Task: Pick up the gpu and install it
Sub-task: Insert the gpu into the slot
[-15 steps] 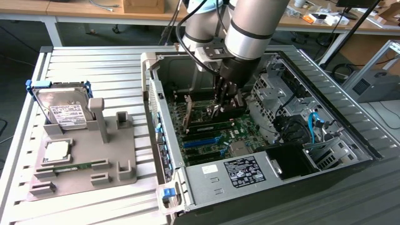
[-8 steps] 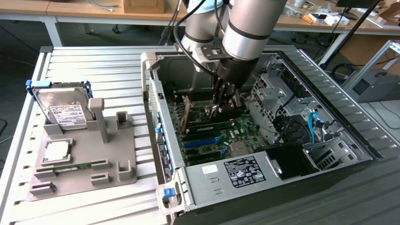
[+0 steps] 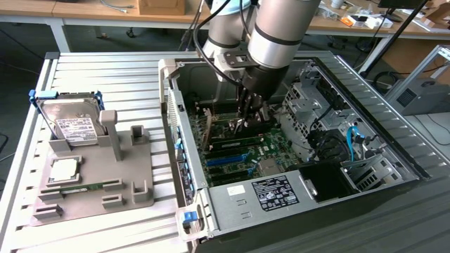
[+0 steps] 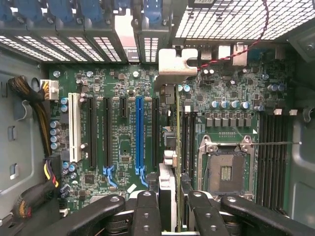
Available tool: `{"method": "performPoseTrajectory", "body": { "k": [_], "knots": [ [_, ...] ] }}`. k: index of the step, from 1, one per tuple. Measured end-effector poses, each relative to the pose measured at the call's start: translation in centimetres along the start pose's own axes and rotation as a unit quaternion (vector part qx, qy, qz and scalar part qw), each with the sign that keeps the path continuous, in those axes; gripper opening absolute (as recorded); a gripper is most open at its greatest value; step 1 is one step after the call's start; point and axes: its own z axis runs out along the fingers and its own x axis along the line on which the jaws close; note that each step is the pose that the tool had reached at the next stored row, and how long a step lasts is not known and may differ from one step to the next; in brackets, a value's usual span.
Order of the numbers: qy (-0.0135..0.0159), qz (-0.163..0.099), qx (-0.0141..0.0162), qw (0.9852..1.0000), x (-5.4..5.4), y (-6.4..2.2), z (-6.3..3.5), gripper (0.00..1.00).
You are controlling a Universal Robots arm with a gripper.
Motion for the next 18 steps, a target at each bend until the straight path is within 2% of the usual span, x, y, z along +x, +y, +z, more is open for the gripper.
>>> {"method": "performPoseTrajectory", "body": {
  "k": [11, 18],
  "knots": [
    [0.0000, 0.000, 0.0000, 1.0000, 0.1, 0.74, 0.23, 0.27],
    [0.0000, 0.000, 0.0000, 1.0000, 0.6, 1.27, 0.39, 0.27]
  ]
}}
